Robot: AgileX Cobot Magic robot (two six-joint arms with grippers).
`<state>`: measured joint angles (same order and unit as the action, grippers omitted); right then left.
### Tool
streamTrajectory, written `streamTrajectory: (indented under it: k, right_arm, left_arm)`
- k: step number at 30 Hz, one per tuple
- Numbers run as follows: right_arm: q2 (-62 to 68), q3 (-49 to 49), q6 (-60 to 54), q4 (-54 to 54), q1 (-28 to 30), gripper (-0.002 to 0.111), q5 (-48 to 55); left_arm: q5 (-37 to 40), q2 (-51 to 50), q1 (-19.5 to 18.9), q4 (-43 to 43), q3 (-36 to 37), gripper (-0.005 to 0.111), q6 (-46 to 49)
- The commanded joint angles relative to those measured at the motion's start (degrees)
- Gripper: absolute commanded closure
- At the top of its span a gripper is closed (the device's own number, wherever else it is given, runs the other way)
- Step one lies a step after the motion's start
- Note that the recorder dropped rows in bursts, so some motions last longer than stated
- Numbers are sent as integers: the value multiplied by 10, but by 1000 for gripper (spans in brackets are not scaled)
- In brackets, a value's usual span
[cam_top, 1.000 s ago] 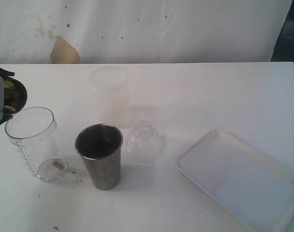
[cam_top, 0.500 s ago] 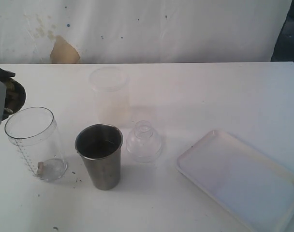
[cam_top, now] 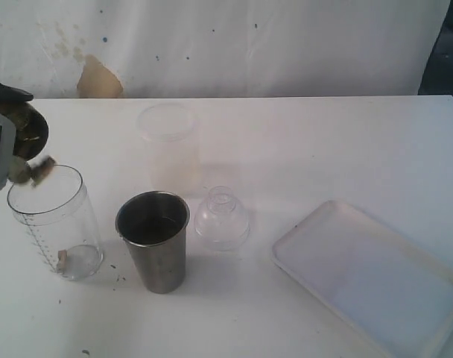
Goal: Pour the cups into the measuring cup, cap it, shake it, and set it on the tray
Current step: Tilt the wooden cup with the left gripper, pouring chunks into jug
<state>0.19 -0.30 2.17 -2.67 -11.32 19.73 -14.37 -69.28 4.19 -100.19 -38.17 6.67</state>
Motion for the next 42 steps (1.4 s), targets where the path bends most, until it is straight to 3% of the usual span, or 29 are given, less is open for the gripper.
streamTrajectory:
  k: [1,26,34,42]
  right_arm:
    - [-2,3,1,-1,-1,108,-1]
    - [-2,3,1,-1,-1,108,-1]
    - [-2,3,1,-1,-1,108,-1]
    - [-2,3,1,-1,-1,108,-1]
  left_arm:
    - [49,5,30,2,-9,107,12]
    - [50,-15,33,2,-19,107,86]
    - [89,-15,68,2,-19,107,86]
    - [109,-15,77,2,-18,107,101]
